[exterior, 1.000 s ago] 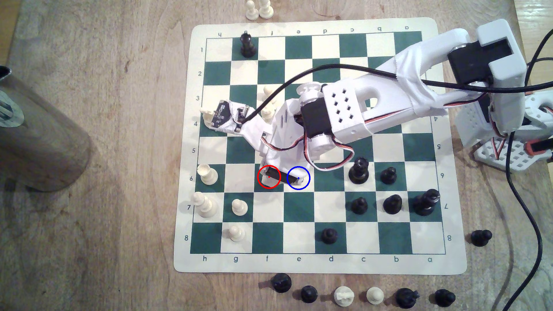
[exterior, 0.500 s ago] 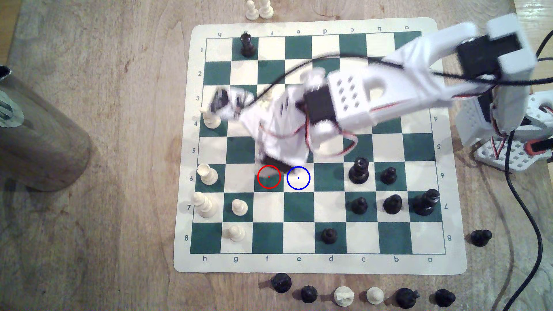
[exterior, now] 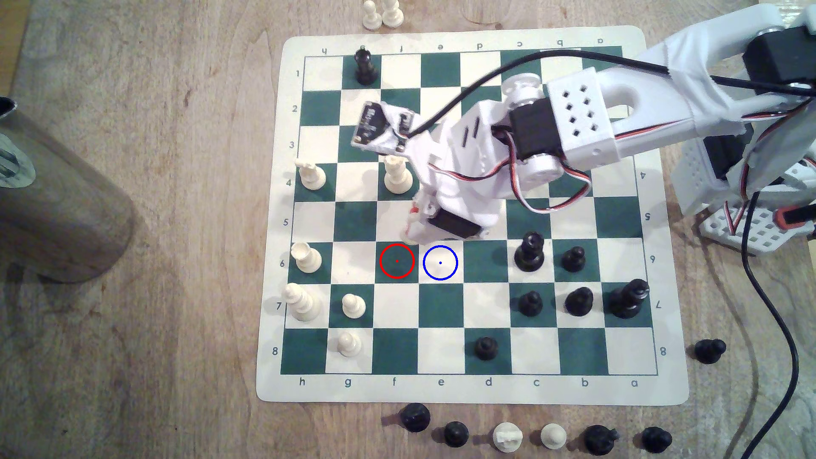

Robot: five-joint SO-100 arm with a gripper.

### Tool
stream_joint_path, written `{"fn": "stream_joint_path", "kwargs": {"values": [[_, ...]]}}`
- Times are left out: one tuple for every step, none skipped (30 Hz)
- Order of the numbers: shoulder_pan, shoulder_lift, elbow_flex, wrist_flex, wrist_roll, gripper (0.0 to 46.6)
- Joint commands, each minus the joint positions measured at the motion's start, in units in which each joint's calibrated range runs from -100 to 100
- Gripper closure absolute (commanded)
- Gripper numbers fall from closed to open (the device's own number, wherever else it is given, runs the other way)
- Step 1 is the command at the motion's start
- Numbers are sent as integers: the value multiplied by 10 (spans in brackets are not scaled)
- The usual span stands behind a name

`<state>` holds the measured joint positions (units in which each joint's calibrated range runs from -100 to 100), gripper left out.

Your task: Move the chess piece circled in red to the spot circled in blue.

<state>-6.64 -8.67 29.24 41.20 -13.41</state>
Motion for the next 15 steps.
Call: {"fn": "stream_joint_path", "kwargs": {"values": [[-9,-55,16,-20,4,464],[-11,-54,22,-21,6,464],[-14,-54,26,-21,6,464],[-16,-54,29,-21,7,464],[-18,-53,33,-21,8,464],[-23,-49,38,-21,10,464],[-26,-46,39,-21,11,464],[-27,-41,40,-21,12,464],[-28,-36,40,-21,12,464],[-29,-32,40,-21,13,464],[-30,-24,40,-21,14,464],[-31,-20,41,-21,14,464],[-33,-16,41,-21,15,464],[-33,-13,41,-21,15,464],[-33,-6,42,-21,16,464]]}}
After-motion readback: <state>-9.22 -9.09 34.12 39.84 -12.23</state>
